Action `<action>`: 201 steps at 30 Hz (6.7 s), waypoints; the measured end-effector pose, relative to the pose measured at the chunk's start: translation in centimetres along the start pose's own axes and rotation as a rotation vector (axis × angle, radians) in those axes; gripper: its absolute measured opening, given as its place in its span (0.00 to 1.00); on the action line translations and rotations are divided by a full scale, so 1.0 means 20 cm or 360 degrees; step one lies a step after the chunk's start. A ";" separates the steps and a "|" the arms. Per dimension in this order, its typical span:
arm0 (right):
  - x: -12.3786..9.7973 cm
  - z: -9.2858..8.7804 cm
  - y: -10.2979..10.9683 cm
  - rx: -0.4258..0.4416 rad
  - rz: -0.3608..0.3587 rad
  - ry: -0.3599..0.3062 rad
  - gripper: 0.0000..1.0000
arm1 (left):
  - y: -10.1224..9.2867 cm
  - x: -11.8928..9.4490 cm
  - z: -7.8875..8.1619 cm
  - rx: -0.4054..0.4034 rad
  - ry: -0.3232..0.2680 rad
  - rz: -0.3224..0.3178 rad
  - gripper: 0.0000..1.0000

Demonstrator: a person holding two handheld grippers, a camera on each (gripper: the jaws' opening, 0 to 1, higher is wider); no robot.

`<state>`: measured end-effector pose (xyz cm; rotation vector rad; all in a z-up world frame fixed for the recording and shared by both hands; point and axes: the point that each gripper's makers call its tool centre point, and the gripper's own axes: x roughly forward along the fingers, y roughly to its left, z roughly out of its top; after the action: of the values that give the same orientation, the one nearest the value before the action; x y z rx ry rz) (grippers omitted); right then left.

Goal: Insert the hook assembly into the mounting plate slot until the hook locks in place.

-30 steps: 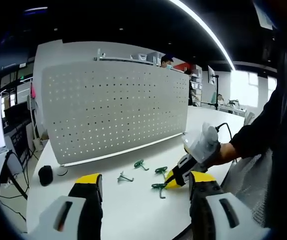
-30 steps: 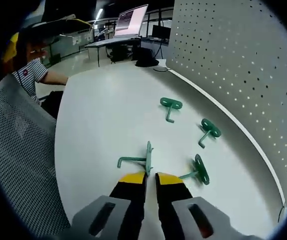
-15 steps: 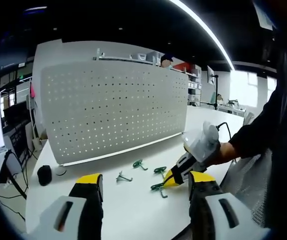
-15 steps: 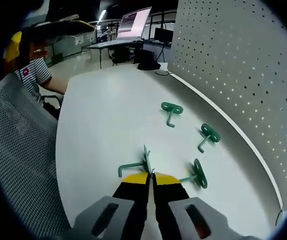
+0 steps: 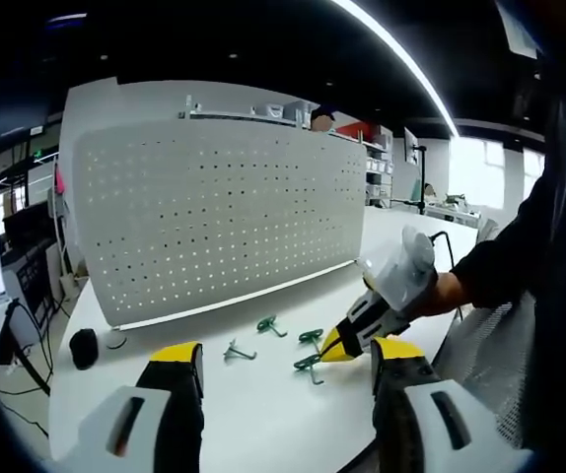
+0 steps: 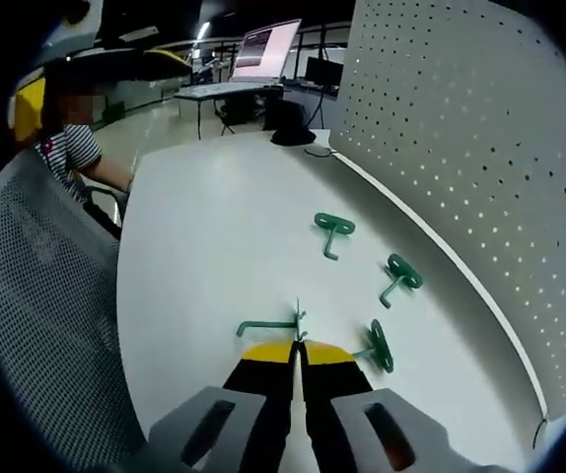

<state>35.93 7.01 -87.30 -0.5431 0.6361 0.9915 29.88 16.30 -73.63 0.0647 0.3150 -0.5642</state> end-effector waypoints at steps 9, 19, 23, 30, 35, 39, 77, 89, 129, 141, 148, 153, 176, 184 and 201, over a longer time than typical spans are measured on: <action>-0.02 0.04 -0.01 0.0001 -0.0013 -0.0026 0.00 | -0.01 0.00 0.01 0.0005 -0.0003 0.0000 0.71; -0.03 0.08 -0.01 0.0017 0.0001 -0.0042 0.00 | -0.02 0.00 0.01 0.0006 -0.0004 -0.0005 0.71; -0.03 0.08 -0.01 0.0030 -0.0003 -0.0035 0.00 | -0.02 0.00 0.01 0.0008 -0.0007 -0.0007 0.70; -0.07 0.12 -0.03 0.0071 -0.0018 -0.0072 0.00 | -0.03 0.01 0.01 0.0011 -0.0013 -0.0020 0.70; -0.13 0.18 -0.04 0.0132 -0.0023 -0.0123 0.00 | -0.03 0.01 0.03 0.0014 -0.0025 -0.0031 0.68; -0.20 0.25 -0.04 0.0194 -0.0026 -0.0188 0.00 | -0.04 0.00 0.05 0.0024 -0.0050 -0.0042 0.64; -0.63 0.87 0.25 0.0359 0.0138 -0.0690 0.00 | -0.10 -0.08 0.30 0.0091 -0.0354 -0.0019 0.18; -0.66 0.90 0.29 0.0341 0.0174 -0.0722 0.00 | -0.10 -0.09 0.32 0.0146 -0.0378 0.0027 0.08; -0.73 0.90 0.20 0.0289 0.0015 -0.0843 0.18 | 0.02 -0.07 0.33 0.0038 -0.0337 0.0107 0.03; -0.79 0.81 0.07 0.0345 -0.0180 -0.0889 0.37 | 0.20 -0.01 0.47 0.0056 -0.0338 0.0201 0.03; -0.81 0.77 0.01 0.0349 -0.0252 -0.0877 0.42 | 0.35 0.04 0.54 0.0047 -0.0352 0.0260 0.03; -0.82 0.74 -0.01 0.0364 -0.0289 -0.0878 0.44 | 0.45 0.07 0.62 0.0070 -0.0378 0.0301 0.03; -0.80 0.60 -0.03 0.0383 -0.0389 -0.0818 0.45 | 0.93 0.25 0.98 0.0107 -0.0534 0.0535 0.03; -0.79 0.58 -0.05 0.0398 -0.0387 -0.0800 0.45 | 1.07 0.33 1.08 0.0084 -0.0595 0.0613 0.03; -0.76 0.54 -0.09 0.0442 -0.0373 -0.0783 0.45 | 1.27 0.45 1.11 0.0051 -0.0600 0.0730 0.02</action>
<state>34.14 4.64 -68.85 -0.1124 0.2534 0.7585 56.70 29.86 -56.04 0.0581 -0.0792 -0.1184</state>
